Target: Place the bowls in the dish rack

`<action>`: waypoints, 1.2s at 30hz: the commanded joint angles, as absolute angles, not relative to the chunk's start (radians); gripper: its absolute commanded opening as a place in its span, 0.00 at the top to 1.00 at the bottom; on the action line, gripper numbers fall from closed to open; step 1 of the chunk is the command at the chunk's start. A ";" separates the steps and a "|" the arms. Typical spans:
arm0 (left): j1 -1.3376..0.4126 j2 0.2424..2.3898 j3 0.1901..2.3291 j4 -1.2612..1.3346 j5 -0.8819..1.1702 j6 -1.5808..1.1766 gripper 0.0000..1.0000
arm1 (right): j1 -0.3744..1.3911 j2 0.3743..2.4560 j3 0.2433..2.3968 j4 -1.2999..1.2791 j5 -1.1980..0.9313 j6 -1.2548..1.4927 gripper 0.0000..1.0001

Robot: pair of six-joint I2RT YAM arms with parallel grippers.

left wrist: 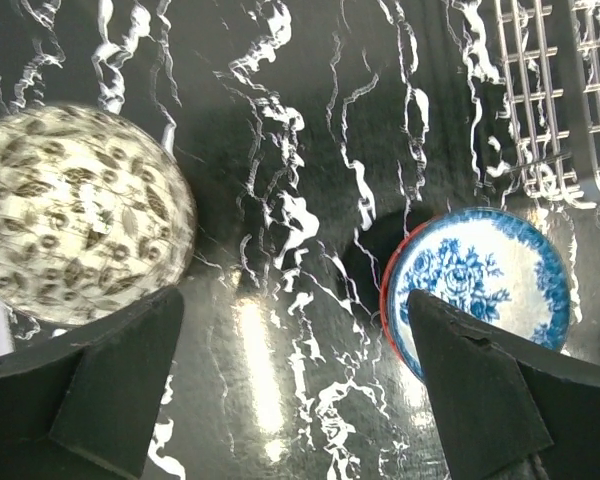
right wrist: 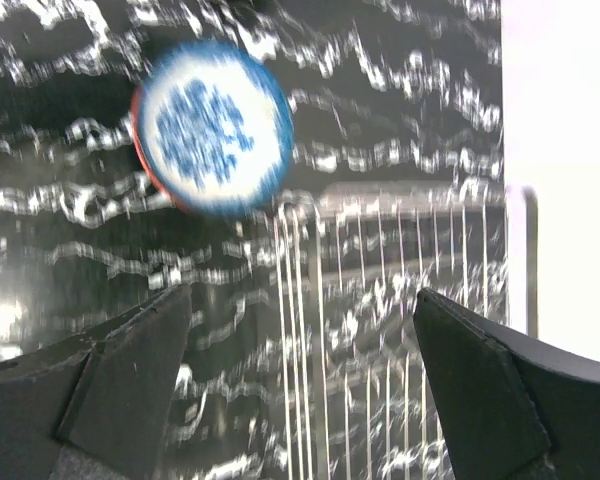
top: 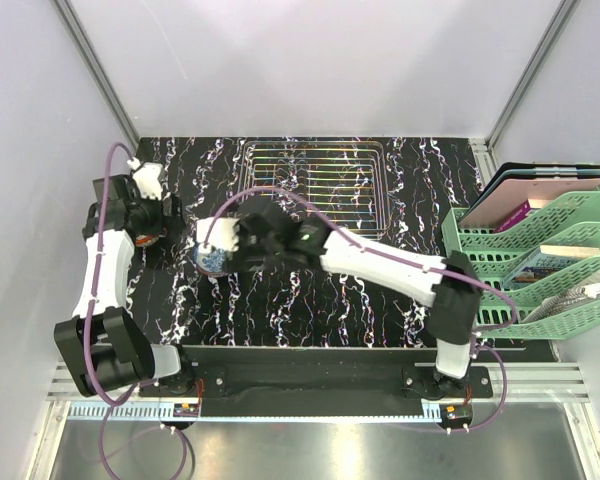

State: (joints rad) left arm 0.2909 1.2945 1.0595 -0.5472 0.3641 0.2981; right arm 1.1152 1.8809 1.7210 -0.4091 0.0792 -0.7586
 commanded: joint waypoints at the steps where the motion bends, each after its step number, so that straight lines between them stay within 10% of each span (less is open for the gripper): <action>1: 0.238 1.292 1.017 -0.514 0.246 0.276 0.01 | 1.008 1.758 1.609 -0.509 0.037 -0.658 0.00; 29: 0.101 1.456 1.006 -0.695 0.179 0.101 0.01 | 0.815 1.428 1.308 -0.509 0.078 -0.635 0.01; 36: 0.084 1.486 1.014 -0.693 0.167 0.094 0.17 | 0.811 1.428 1.295 -0.489 0.064 -0.632 0.00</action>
State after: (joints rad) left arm 0.0921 1.4799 0.9924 -0.7059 0.1925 0.1043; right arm 0.8211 1.4647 1.3025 -0.5209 0.0677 -0.6483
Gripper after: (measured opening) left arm 0.877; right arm 0.994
